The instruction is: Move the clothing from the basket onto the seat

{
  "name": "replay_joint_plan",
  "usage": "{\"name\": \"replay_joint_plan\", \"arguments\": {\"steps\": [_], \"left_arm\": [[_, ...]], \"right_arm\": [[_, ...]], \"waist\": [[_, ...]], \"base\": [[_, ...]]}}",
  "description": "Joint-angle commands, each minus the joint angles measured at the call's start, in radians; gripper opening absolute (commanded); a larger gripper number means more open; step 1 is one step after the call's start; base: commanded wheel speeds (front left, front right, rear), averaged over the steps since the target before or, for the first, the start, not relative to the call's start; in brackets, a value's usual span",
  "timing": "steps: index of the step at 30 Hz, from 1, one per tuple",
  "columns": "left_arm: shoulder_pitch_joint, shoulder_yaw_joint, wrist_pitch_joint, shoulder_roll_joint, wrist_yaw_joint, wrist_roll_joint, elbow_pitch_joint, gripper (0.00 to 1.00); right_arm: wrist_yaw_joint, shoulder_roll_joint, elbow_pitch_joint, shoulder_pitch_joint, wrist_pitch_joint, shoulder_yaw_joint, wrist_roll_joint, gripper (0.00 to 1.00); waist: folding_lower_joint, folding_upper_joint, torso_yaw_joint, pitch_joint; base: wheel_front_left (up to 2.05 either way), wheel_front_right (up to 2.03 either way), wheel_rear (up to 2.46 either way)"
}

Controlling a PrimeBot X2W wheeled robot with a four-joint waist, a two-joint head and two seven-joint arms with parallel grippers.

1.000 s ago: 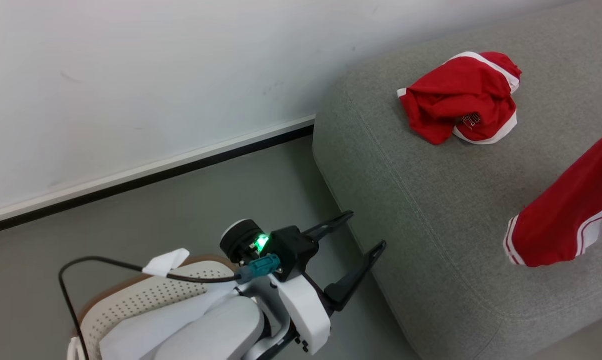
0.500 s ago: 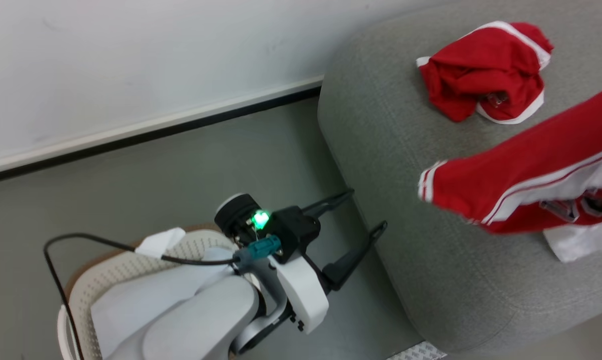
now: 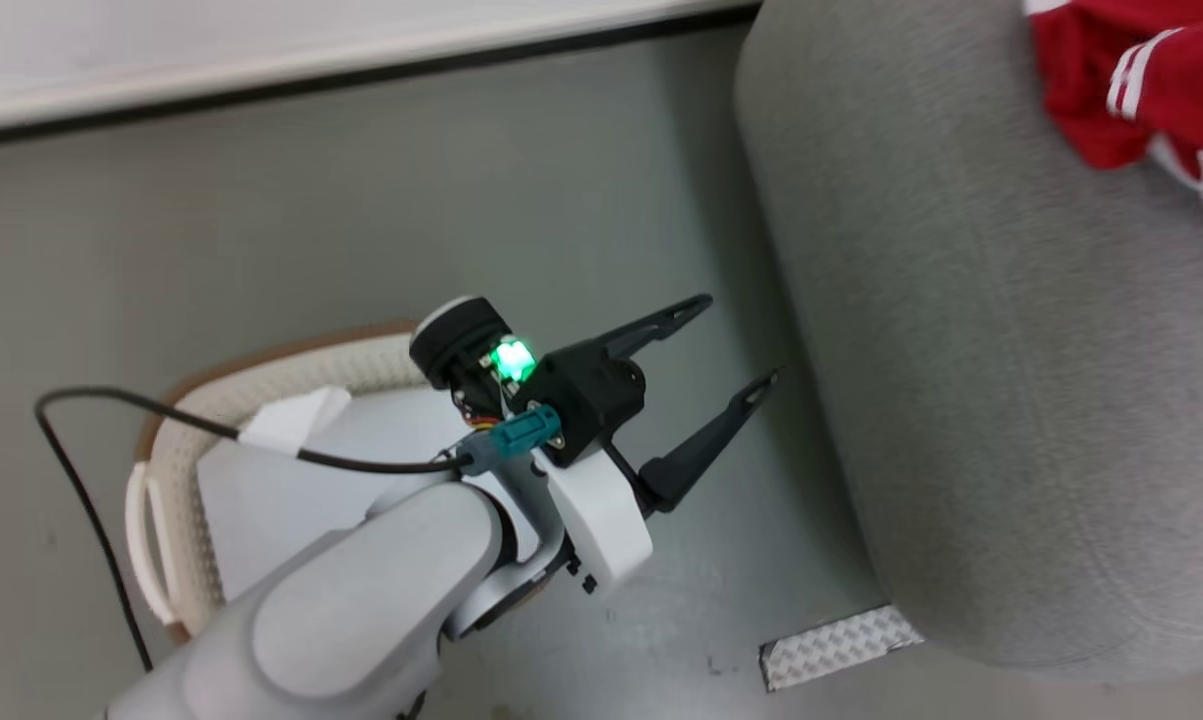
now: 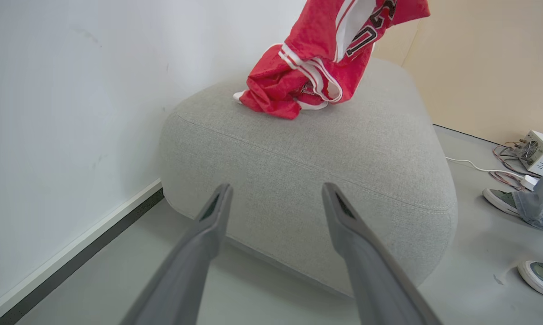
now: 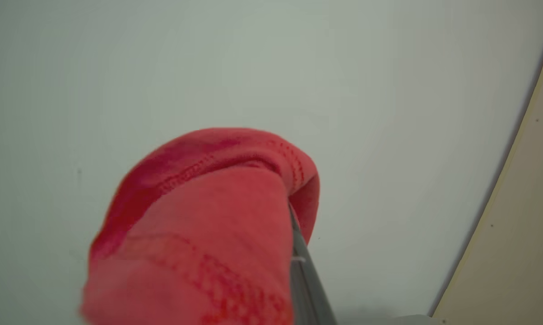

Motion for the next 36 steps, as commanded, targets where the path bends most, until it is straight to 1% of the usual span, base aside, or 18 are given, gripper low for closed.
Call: {"name": "replay_joint_plan", "arguments": {"steps": [1,4,10,15,22,23,24,25,26,31,33,36], "left_arm": [[-0.017,0.004,0.002,0.006,-0.004,0.006,-0.007,1.00],[-0.031,0.005,0.001,0.010,-0.003,0.013,-0.012,1.00],[-0.049,0.003,0.001,0.012,-0.004,0.016,-0.018,1.00],[-0.053,0.004,-0.005,0.012,0.000,0.013,-0.015,1.00],[-0.056,0.004,-0.012,0.009,0.005,0.003,-0.007,1.00],[-0.056,0.004,-0.014,0.008,0.006,0.001,-0.006,1.00],[-0.056,0.004,-0.016,0.007,0.006,0.001,-0.005,1.00],[-0.054,0.005,-0.016,0.006,0.007,0.000,-0.003,1.00],[-0.052,0.005,-0.020,0.006,0.008,-0.002,0.000,1.00],[-0.028,0.005,-0.036,0.004,0.012,-0.017,0.023,1.00],[-0.016,0.007,-0.046,0.001,0.017,-0.026,0.031,1.00],[0.005,0.014,-0.061,0.005,0.024,-0.036,0.043,1.00]], "right_arm": [[-0.002,-0.012,0.046,-0.021,0.010,-0.001,-0.001,0.00],[-0.002,-0.023,0.133,-0.035,0.038,0.016,-0.011,0.00],[-0.002,-0.018,0.336,-0.010,0.112,0.059,0.013,0.00],[-0.002,-0.023,0.482,0.001,0.208,0.108,0.034,0.00],[-0.002,-0.022,0.558,0.006,0.315,0.198,0.092,0.00],[-0.002,-0.026,0.566,0.005,0.328,0.208,0.102,0.11],[-0.002,-0.031,0.570,0.005,0.334,0.217,0.109,0.29],[-0.002,-0.036,0.573,0.005,0.341,0.224,0.115,0.53],[-0.002,-0.039,0.575,0.004,0.341,0.230,0.119,1.00],[-0.002,-0.048,0.568,0.008,0.370,0.279,0.136,1.00],[-0.002,-0.052,0.564,0.015,0.412,0.300,0.149,1.00],[-0.002,-0.082,0.525,0.022,0.458,0.336,0.170,1.00]], "waist": [[-0.0001,0.0000,0.044,0.058],[-0.0001,0.0000,0.061,0.084],[-0.0001,0.0000,0.083,0.121],[-0.0001,0.0000,0.095,0.132],[-0.0001,0.0000,0.106,0.134],[-0.0001,0.0000,0.108,0.132],[-0.0001,0.0000,0.109,0.129],[-0.0001,0.0000,0.110,0.125],[-0.0001,0.0000,0.111,0.119],[-0.0001,0.0000,0.109,0.070],[-0.0001,0.0000,0.107,0.042],[-0.0001,0.0000,0.102,0.002]], "base": [[0.00,0.00,0.00],[0.00,0.00,0.00],[0.00,0.00,0.00],[0.00,0.00,0.00],[0.00,0.00,0.00],[0.00,0.00,0.00],[0.00,0.00,0.00],[0.00,0.00,0.00],[0.00,0.00,0.00],[0.00,0.00,0.00],[0.00,0.00,0.00],[0.00,0.00,0.00]]}}
